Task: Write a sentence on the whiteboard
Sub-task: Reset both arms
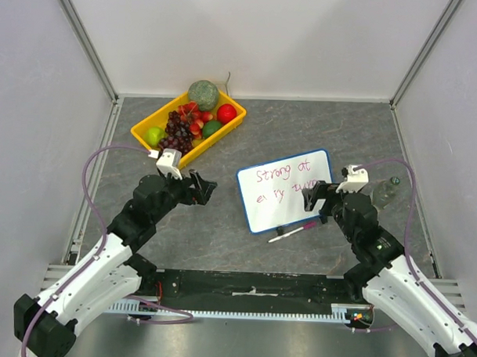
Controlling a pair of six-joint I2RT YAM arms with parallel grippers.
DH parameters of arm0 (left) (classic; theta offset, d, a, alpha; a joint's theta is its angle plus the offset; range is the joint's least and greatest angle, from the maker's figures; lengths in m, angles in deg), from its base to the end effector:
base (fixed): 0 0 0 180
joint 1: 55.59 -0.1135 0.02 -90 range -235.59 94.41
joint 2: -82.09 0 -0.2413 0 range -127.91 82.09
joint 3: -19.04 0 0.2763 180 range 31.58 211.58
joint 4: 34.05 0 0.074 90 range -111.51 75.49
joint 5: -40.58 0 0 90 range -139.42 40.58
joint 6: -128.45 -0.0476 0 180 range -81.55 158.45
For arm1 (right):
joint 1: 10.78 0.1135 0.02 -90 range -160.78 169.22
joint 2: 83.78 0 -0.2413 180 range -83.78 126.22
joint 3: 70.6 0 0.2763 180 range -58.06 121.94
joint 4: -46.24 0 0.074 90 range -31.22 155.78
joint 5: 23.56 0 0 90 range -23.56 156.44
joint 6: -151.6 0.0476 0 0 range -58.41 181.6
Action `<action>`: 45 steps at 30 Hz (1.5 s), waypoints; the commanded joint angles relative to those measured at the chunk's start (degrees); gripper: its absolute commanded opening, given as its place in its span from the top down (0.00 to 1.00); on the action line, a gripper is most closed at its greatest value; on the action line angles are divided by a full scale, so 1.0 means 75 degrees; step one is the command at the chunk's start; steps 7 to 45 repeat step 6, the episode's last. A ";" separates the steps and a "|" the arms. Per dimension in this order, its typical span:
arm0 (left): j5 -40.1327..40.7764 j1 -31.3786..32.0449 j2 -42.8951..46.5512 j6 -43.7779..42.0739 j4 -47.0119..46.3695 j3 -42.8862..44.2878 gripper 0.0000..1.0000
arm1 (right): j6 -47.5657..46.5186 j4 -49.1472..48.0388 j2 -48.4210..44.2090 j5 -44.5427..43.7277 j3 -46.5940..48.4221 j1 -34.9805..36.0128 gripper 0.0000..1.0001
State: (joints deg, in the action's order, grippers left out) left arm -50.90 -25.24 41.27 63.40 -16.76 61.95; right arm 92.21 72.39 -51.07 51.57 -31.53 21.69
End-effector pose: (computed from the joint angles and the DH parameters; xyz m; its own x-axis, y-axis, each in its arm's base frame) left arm 0.1986 -0.1177 0.2494 -0.4273 -0.2385 -0.8721 0.3820 0.8266 -0.4132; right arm 0.1791 0.0995 0.2339 -0.4063 0.3248 -0.8541 -0.1258 0.9059 0.4043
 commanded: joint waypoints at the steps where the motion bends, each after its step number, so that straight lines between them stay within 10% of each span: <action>1: 0.0794 0.0008 0.0169 -0.0221 0.0011 -0.0158 0.08 | -0.1010 -0.0736 0.0068 -0.1659 0.0413 -0.0005 0.02; 45: 0.0818 0.0020 0.0216 -0.0524 -0.0516 -0.0475 0.09 | -0.1970 -0.1753 -0.0235 -0.2831 -0.0206 -0.0005 0.02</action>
